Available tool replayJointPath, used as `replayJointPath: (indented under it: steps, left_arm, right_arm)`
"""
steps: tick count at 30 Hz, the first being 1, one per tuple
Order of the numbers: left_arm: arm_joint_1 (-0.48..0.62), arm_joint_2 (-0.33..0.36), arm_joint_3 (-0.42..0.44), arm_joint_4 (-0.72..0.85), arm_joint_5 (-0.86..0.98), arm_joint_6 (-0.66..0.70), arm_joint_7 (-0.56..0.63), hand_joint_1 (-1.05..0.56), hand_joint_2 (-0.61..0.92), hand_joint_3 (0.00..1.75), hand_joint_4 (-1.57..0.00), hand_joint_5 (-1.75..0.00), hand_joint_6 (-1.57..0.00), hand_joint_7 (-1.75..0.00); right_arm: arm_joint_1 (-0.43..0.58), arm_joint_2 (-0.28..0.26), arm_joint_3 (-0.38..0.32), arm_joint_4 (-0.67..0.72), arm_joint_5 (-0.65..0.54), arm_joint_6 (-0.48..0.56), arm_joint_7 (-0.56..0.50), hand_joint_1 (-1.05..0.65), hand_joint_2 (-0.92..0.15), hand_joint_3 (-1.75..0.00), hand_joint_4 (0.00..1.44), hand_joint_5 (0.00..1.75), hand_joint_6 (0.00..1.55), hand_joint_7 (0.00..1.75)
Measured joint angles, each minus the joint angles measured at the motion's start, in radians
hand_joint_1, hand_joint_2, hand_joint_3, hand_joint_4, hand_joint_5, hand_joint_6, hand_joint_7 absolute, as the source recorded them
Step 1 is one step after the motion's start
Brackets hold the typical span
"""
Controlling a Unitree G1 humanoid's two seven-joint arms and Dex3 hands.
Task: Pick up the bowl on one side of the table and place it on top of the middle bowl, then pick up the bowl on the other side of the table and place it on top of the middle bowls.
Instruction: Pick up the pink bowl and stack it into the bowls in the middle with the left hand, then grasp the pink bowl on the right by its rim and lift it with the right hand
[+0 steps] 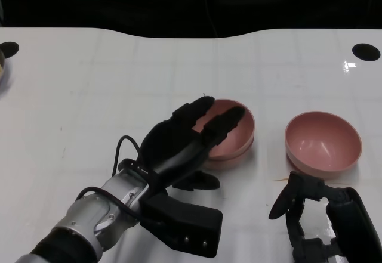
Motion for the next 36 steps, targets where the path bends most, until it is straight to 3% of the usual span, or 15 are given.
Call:
replayJointPath:
  steps: [3,4,6,8,10,11,14,16,17,18,20,21,29,32,36]
  left_arm:
    - [0.007,0.005,0.018,0.000,-0.013,-0.033,0.053,-0.51,0.92,0.13,0.00,0.00,-0.02,-0.01]
    - [0.011,0.009,0.026,-0.002,-0.017,-0.048,0.066,-0.47,0.92,0.12,-0.10,-0.06,-0.11,-0.06]
    - [0.033,0.025,0.052,-0.015,-0.046,-0.104,0.107,-0.39,0.92,0.08,-0.07,-0.66,-0.27,-0.16]
    - [0.058,0.042,0.083,-0.033,-0.066,-0.155,0.149,-0.33,0.92,0.08,-0.04,-1.04,-0.36,-0.25]
    - [0.074,0.059,0.107,-0.043,-0.077,-0.195,0.187,-0.30,0.92,0.07,-0.10,-1.21,-0.41,-0.36]
    - [0.083,0.068,0.119,-0.048,-0.083,-0.216,0.206,-0.28,0.92,0.07,-0.17,-1.25,-0.38,-0.55]
    - [0.125,0.089,0.157,-0.067,-0.102,-0.282,0.242,-0.23,0.91,0.08,-0.38,-1.31,-0.42,-0.84]
    - [0.159,0.094,0.186,-0.081,-0.130,-0.331,0.263,-0.18,0.88,0.11,-0.52,-1.33,-0.47,-0.94]
    - [0.175,0.097,0.199,-0.087,-0.138,-0.351,0.273,-0.16,0.81,0.26,-0.59,-1.33,-0.50,-0.99]
    - [0.191,0.100,0.214,-0.093,-0.151,-0.374,0.276,-0.13,0.60,0.68,-0.66,-1.38,-0.56,-1.04]
    - [0.227,0.107,0.242,-0.110,-0.191,-0.412,0.275,-0.09,0.41,1.05,-0.71,-1.43,-0.63,-1.07]
    - [0.246,0.111,0.257,-0.123,-0.209,-0.429,0.272,-0.07,0.38,1.12,-0.73,-1.44,-0.67,-1.07]
    - [0.404,0.137,0.350,-0.237,-0.396,-0.486,0.119,0.03,0.31,1.41,-0.88,-1.50,-0.97,-0.95]
    - [0.473,0.137,0.371,-0.299,-0.513,-0.487,0.012,0.07,0.29,1.53,-0.90,-1.57,-0.99,-1.04]
    - [0.536,0.140,0.391,-0.372,-0.646,-0.477,-0.133,0.00,0.24,1.60,-0.94,-1.61,-0.95,-1.35]
  right_arm:
    - [0.000,0.000,0.000,0.000,-0.003,0.000,-0.001,0.20,-0.10,-1.71,0.89,1.72,0.85,1.37]
    - [0.000,0.000,0.001,0.000,-0.003,0.000,-0.001,0.19,-0.10,-1.71,0.89,1.72,0.85,1.37]
    - [0.000,0.000,0.001,-0.001,-0.003,0.001,0.000,0.18,-0.09,-1.72,0.89,1.72,0.86,1.37]
    - [0.001,0.000,0.001,-0.001,-0.002,0.002,0.000,0.18,-0.09,-1.73,0.89,1.72,0.86,1.37]
    - [0.000,0.000,0.002,-0.002,-0.002,0.003,0.000,0.18,-0.09,-1.73,0.89,1.72,0.86,1.37]
    - [0.000,0.000,0.002,-0.002,-0.002,0.003,0.000,0.18,-0.09,-1.73,0.89,1.72,0.85,1.38]
    - [0.000,0.001,0.003,-0.002,-0.002,0.003,0.000,0.19,-0.09,-1.73,0.89,1.72,0.85,1.38]
    - [0.000,0.001,0.003,-0.003,-0.002,0.005,0.000,0.18,-0.09,-1.73,0.89,1.72,0.85,1.38]
    - [0.000,0.001,0.003,-0.003,-0.002,0.007,0.000,0.18,-0.09,-1.73,0.89,1.72,0.85,1.38]
    - [-0.001,0.001,0.003,-0.003,-0.002,0.010,0.000,0.19,-0.09,-1.73,0.89,1.72,0.85,1.38]
    - [-0.001,0.002,0.004,-0.003,-0.002,0.011,-0.001,0.19,-0.09,-1.72,0.89,1.72,0.85,1.37]
    - [-0.001,0.002,0.004,-0.003,-0.002,0.011,-0.001,0.19,-0.09,-1.72,0.89,1.73,0.85,1.37]
    - [-0.001,0.005,0.006,-0.004,-0.003,0.013,-0.003,0.19,-0.11,-1.71,0.88,1.72,0.85,1.37]
    - [-0.001,0.005,0.006,-0.006,-0.002,0.014,-0.001,0.19,-0.11,-1.71,0.88,1.72,0.85,1.37]
    - [-0.001,0.004,0.007,-0.009,0.000,0.014,0.000,0.17,-0.11,-1.70,0.88,1.72,0.85,1.37]
